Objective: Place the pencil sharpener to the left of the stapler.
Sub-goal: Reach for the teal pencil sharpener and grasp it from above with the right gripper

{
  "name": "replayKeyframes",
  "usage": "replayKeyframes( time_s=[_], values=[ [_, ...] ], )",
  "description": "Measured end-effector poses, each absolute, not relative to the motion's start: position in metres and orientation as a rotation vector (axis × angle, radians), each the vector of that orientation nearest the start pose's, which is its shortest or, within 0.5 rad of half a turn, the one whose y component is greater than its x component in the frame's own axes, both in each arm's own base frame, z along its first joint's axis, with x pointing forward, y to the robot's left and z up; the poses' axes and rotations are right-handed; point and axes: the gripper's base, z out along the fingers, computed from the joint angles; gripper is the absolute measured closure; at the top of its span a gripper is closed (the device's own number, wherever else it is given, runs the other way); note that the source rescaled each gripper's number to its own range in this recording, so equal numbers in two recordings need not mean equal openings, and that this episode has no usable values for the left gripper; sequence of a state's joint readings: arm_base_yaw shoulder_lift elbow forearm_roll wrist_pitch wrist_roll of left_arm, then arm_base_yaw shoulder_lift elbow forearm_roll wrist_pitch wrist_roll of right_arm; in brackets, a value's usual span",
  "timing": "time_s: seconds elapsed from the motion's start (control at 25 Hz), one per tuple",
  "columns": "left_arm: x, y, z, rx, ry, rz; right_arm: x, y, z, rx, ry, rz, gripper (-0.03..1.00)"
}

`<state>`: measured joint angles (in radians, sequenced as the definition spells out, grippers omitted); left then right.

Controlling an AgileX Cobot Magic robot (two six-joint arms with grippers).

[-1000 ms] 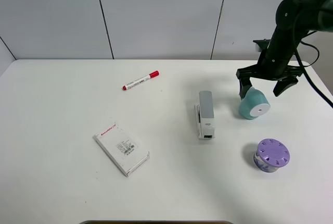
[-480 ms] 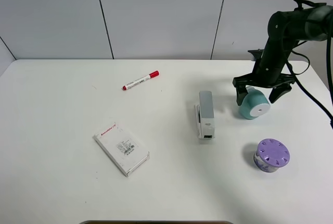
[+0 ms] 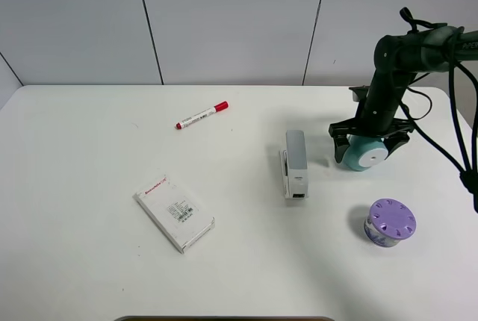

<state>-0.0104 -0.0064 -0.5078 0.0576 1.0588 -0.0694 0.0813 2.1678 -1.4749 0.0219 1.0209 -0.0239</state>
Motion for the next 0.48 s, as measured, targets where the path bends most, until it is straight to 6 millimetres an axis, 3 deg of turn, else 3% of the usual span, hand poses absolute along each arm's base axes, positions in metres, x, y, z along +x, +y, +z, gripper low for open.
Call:
replayKeyframes(
  time_s=[0.24, 0.36, 0.48],
  values=[
    [-0.0067, 0.0046, 0.2796, -0.063, 2.026, 0.018, 0.4040, 0.0347, 0.1134, -0.148, 3.194, 0.028, 0.01],
    [-0.0067, 0.0046, 0.2796, -0.063, 2.026, 0.018, 0.4040, 0.0347, 0.1134, -0.148, 3.194, 0.028, 0.12],
    [-0.0067, 0.0046, 0.2796, -0.063, 2.026, 0.018, 0.4040, 0.0347, 0.1134, -0.148, 3.194, 0.028, 0.30]
  ],
)
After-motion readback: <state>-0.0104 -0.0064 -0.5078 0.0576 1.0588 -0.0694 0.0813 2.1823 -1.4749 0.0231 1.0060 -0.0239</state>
